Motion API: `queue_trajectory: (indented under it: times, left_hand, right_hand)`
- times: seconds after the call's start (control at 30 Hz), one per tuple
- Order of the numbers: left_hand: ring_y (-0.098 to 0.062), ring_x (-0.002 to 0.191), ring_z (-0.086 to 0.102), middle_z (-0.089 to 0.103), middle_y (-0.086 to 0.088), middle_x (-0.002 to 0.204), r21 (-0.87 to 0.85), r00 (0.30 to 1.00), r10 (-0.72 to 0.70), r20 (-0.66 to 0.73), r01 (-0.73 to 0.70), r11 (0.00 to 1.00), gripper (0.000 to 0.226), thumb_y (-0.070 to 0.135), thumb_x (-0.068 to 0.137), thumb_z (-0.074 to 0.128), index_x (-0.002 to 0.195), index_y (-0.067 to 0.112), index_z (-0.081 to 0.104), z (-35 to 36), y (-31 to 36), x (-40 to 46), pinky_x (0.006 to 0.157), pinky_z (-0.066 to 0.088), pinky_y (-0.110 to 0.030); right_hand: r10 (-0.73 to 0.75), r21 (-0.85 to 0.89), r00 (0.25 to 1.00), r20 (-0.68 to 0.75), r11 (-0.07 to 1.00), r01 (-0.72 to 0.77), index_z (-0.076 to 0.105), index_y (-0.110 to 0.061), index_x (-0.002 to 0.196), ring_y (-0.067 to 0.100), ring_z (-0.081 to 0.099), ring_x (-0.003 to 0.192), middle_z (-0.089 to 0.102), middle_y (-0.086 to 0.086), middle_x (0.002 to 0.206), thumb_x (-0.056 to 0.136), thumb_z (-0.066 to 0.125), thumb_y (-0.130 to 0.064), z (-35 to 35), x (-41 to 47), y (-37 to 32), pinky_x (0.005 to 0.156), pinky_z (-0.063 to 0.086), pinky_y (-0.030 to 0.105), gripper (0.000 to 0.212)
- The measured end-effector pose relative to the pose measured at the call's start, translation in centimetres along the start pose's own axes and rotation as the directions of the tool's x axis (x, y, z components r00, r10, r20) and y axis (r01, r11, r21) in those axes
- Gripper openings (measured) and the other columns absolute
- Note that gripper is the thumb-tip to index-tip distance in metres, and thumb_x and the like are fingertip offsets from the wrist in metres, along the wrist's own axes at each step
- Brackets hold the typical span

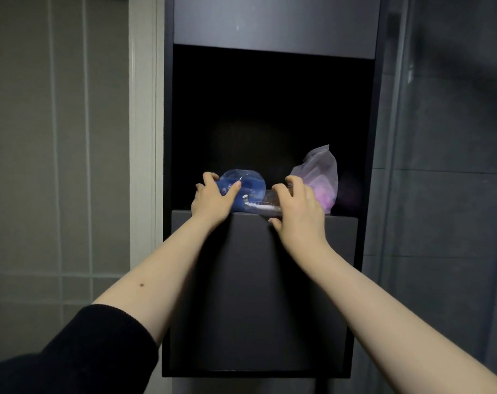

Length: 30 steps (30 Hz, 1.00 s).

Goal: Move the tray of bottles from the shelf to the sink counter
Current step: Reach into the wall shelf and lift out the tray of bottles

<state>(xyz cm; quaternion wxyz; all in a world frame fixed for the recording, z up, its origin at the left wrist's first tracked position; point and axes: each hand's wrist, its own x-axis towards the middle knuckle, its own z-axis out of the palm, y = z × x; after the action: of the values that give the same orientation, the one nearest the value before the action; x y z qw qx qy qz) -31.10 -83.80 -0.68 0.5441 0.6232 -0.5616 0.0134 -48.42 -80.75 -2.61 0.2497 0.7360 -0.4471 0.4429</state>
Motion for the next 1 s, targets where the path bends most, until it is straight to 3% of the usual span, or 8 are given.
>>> queue_trajectory:
  times: [0.17,0.27,0.43,0.63,0.7,0.77,0.87,1.0]
  left_hand:
    - [-0.018,0.102,0.050,0.051,-0.014,0.127,-0.174,0.991,0.068,-0.112,-0.087,0.981,0.044,0.024,0.089,0.062,0.124,0.005,0.043,-0.5,1.1,-1.8,0.078,0.037,-0.021]
    - [-0.015,0.098,0.048,0.052,-0.014,0.124,-0.249,0.988,0.024,-0.154,-0.062,0.966,0.036,0.017,0.089,0.060,0.120,0.004,0.047,-0.8,1.9,-2.6,0.077,0.037,-0.021]
    - [-0.035,0.125,0.045,0.046,-0.020,0.137,-0.087,0.994,-0.087,-0.072,0.080,0.993,0.052,0.026,0.091,0.056,0.135,0.003,0.040,-2.1,1.5,-1.6,0.100,0.038,-0.039]
    - [-0.038,0.130,0.042,0.044,-0.022,0.143,-0.005,0.986,-0.161,0.044,0.161,0.987,0.060,0.036,0.095,0.046,0.145,0.005,0.030,-2.3,0.5,-0.7,0.104,0.034,-0.041]
    - [-0.033,0.122,0.050,0.055,-0.017,0.131,-0.058,0.990,-0.117,0.075,0.122,0.991,0.051,0.040,0.094,0.047,0.132,0.006,0.047,-2.2,0.6,-0.5,0.094,0.039,-0.033]
    - [-0.029,0.108,0.057,0.061,-0.009,0.105,-0.065,0.992,-0.060,0.111,0.068,0.996,0.041,0.047,0.092,0.049,0.103,0.009,0.059,-2.3,0.8,-0.5,0.080,0.037,-0.029]
    - [-0.023,0.078,0.054,0.055,-0.002,0.075,-0.040,0.987,0.016,0.162,-0.009,0.999,0.048,0.057,0.088,0.050,0.071,0.012,0.051,-2.4,0.9,-0.7,0.066,0.036,-0.030]
    - [-0.013,0.062,0.048,0.051,0.001,0.066,-0.063,0.974,0.090,0.208,-0.078,0.995,0.052,0.062,0.073,0.065,0.070,0.013,0.050,-2.5,0.9,-1.1,0.059,0.038,-0.025]
  right_hand:
    - [-0.020,0.000,1.000,-0.022,1.000,0.020,0.055,-0.006,0.102,0.039,0.056,0.092,0.058,0.017,0.110,0.057,0.079,-0.001,0.9,0.7,-0.2,0.076,0.047,0.045,0.051]
    - [-0.024,0.027,0.999,-0.022,0.999,0.025,0.054,-0.006,0.101,0.036,0.055,0.089,0.058,0.015,0.104,0.063,0.075,-0.002,1.0,0.9,-0.1,0.071,0.044,0.042,0.043]
    - [-0.018,0.077,0.999,-0.026,0.997,0.020,0.052,-0.004,0.103,0.037,0.051,0.096,0.056,0.015,0.105,0.068,0.068,0.004,0.0,0.6,-0.2,0.074,0.041,0.042,0.040]
    - [-0.015,0.171,0.999,-0.038,0.985,0.022,0.051,-0.006,0.101,0.032,0.047,0.096,0.055,0.010,0.107,0.066,0.071,0.003,-1.8,-0.4,0.8,0.073,0.033,0.033,0.041]
    - [-0.005,0.190,1.000,-0.024,0.982,0.010,0.051,-0.007,0.102,0.031,0.047,0.097,0.055,0.009,0.108,0.066,0.073,0.001,-2.6,-0.6,1.3,0.073,0.035,0.034,0.043]
    - [0.010,0.225,1.000,-0.009,0.974,-0.008,0.051,-0.008,0.101,0.031,0.047,0.098,0.054,0.010,0.108,0.065,0.075,-0.001,-3.4,-0.9,1.9,0.075,0.040,0.037,0.044]
    - [0.042,0.267,0.999,0.011,0.963,-0.043,0.052,-0.008,0.103,0.029,0.047,0.099,0.054,0.008,0.109,0.066,0.075,-0.002,-4.4,-1.2,2.8,0.077,0.046,0.042,0.044]
    - [0.066,0.280,0.998,0.023,0.957,-0.070,0.052,-0.008,0.101,0.026,0.046,0.099,0.053,0.009,0.110,0.068,0.075,-0.003,-5.1,-1.4,3.4,0.075,0.043,0.038,0.041]
